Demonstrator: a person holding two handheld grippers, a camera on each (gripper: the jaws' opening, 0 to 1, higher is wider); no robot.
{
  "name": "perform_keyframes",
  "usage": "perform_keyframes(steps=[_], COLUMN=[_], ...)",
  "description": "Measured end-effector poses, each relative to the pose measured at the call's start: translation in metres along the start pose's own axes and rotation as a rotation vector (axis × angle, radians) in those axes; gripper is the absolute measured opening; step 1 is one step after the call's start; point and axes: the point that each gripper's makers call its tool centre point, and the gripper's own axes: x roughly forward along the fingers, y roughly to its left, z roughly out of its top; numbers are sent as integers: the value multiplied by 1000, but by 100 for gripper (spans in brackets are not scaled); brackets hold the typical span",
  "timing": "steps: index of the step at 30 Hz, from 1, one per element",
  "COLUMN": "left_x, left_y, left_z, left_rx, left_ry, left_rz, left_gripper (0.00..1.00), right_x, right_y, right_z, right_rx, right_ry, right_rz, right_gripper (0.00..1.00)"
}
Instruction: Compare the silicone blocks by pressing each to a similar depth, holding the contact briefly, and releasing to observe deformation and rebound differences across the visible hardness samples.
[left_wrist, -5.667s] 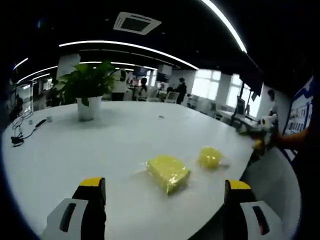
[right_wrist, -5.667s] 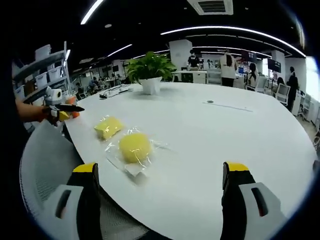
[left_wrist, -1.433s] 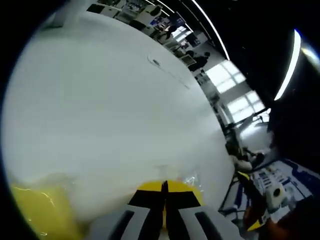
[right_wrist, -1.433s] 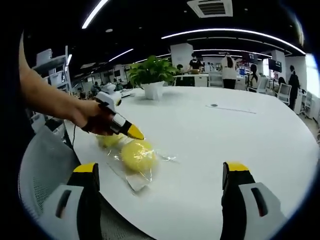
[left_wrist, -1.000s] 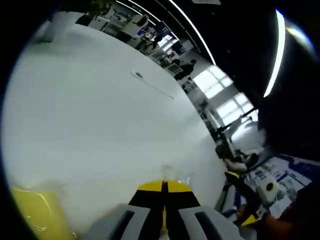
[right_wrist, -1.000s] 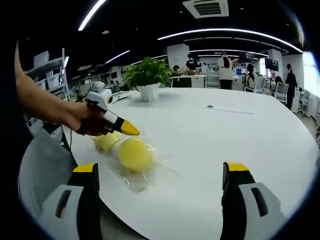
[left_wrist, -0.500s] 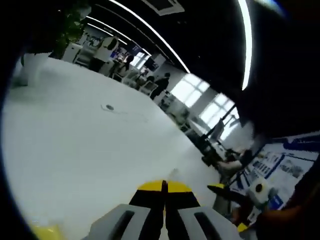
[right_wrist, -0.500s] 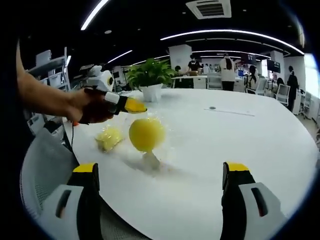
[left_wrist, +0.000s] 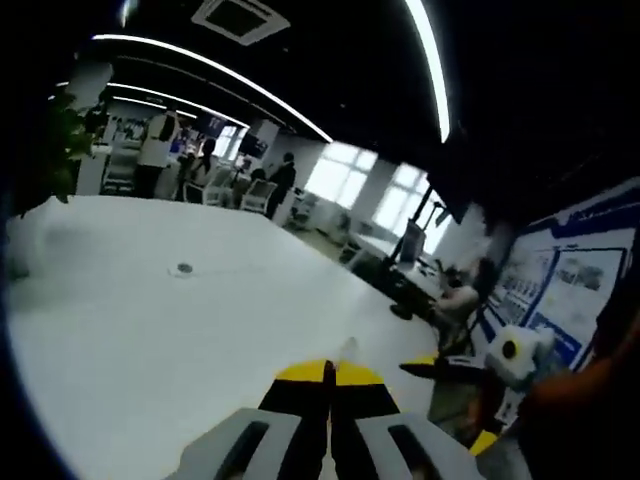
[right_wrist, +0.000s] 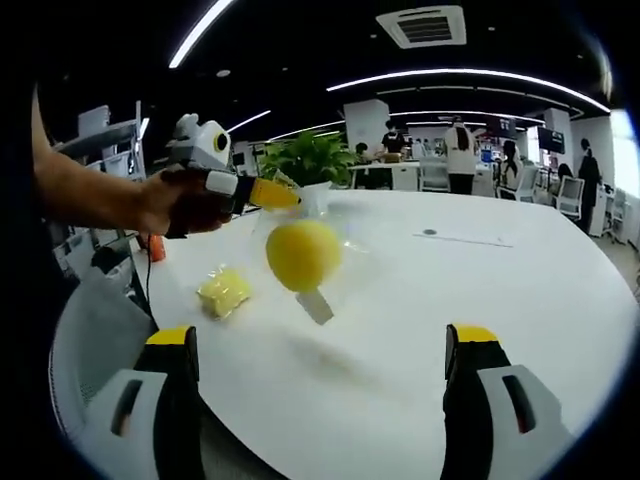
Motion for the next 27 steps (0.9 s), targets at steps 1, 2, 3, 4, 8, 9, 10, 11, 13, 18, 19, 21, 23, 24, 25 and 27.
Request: perform_keyframes(steps=[1, 2, 3, 4, 8, 9, 10, 11, 13, 18, 19, 21, 23, 24, 25, 27], left_x=[0, 0, 0, 0, -1, -1, -2, -2, -3, -8, -9, -10, -11, -12, -13, -15], left_y=[-3, -6, -11, -13, -23, -25, -28, -31, -38, -46, -47, -49, -51, -53, -54, -58], left_z=[4, 8, 13, 17, 40, 45, 50, 56, 65, 74, 75, 75, 75, 75, 75, 76], left_rx=[20, 28, 44, 50, 69, 70, 68, 75, 89, 93, 93, 91, 91, 89, 89, 81], left_ry=[-3, -5, -12, -17, -54, -62, -70, -81, -94, -114, -116, -118, -118, -116, -116, -116], left_rz=[-1, -5, -17, -21, -50, -54, -65, -76, -92, -115, -119, -127, -138, -148, -154, -166], left_gripper=[0, 0, 0, 0, 0, 0, 0, 0, 0, 0, 0, 0, 0, 0, 0, 0], right_x=[0, -1, -1, -1, -2, -2, -3, -4, -5, -10, -10, -9, -8, -6, -5, -2], right_y=[-1, -1, -1, -1, -2, -2, -1, -2, -2, -6, -6, -4, -1, 0, 1, 1], right_z=[3, 6, 8, 11, 19, 21, 25, 31, 41, 64, 68, 72, 75, 76, 77, 79], right_rx=[3, 8, 12, 16, 20, 21, 23, 24, 11, -2, -6, -9, -7, -10, -17, -33], right_ry=[-10, -17, -23, -29, -45, -49, -59, -70, -88, -119, -121, -125, -122, -122, -119, -117], right_rz=[2, 4, 6, 7, 15, 17, 22, 26, 34, 54, 63, 82, 102, 112, 120, 139], right_gripper=[96, 96, 96, 96, 96, 96, 96, 96, 96, 96, 96, 96, 96, 96, 96, 96])
